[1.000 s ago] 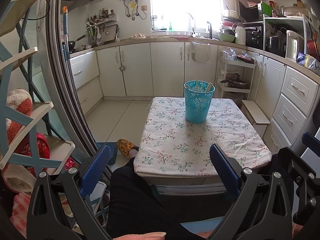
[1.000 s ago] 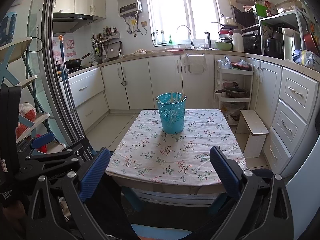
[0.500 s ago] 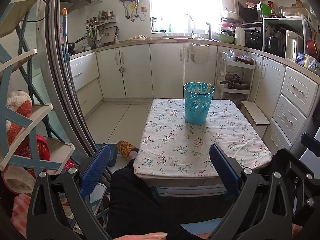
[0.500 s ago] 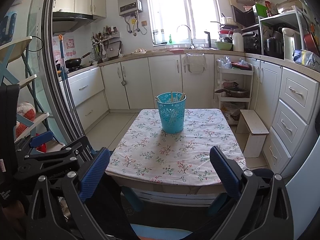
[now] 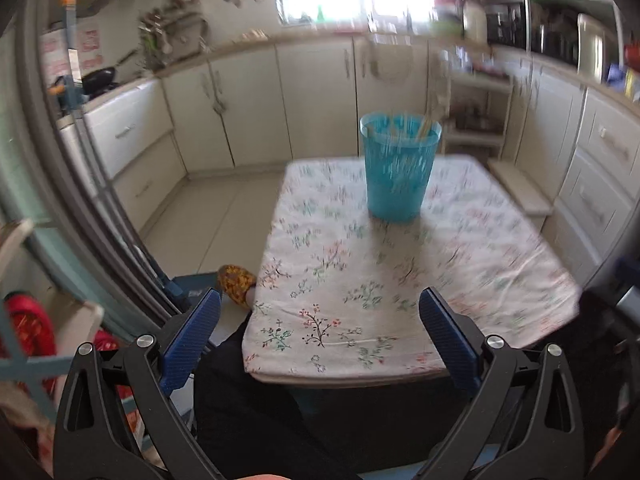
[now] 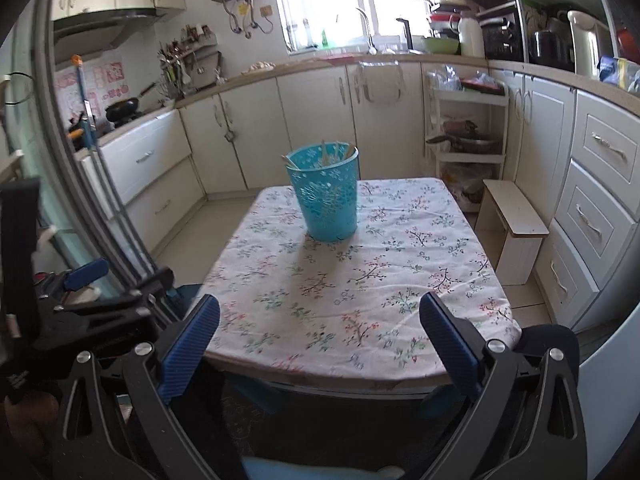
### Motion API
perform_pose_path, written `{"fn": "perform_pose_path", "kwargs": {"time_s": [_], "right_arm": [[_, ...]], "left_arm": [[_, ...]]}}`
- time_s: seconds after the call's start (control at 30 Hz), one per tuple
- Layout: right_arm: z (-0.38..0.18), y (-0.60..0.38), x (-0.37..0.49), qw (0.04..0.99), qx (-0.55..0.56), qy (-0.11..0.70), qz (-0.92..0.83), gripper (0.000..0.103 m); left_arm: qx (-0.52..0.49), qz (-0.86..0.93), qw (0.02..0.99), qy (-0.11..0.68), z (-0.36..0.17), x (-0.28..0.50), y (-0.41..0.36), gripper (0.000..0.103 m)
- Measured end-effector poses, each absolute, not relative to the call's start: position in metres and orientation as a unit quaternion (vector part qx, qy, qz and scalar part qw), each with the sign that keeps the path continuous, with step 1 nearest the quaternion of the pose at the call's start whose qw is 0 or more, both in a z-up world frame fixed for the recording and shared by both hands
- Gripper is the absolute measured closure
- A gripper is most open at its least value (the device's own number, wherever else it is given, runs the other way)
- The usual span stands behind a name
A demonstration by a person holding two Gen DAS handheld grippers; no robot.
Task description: Organize utensils
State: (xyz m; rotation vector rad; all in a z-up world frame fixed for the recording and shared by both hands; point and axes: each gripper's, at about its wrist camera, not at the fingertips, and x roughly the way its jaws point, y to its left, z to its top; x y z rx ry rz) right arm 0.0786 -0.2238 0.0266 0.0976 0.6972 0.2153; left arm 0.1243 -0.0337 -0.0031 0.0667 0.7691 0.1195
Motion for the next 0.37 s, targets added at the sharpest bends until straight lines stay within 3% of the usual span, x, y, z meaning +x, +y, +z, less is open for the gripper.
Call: {"fn": "perform_pose_path", "kwargs": {"time_s": [0.17,0.37], "right_arm": [[-0.028,-0.232,0.172,0.915,0.035,0.397,0.065,0.007],[-0.098,-0.257,0.256,0.885,0.020,0.465,0.015,0.007]], "left_arm": [[0.037,0.054,0.874,0.482,-0.097,0.237,-0.019,0.007],[0.035,0.071,0.856,0.511,-0.152,0.312,-0.005,0.007]]}}
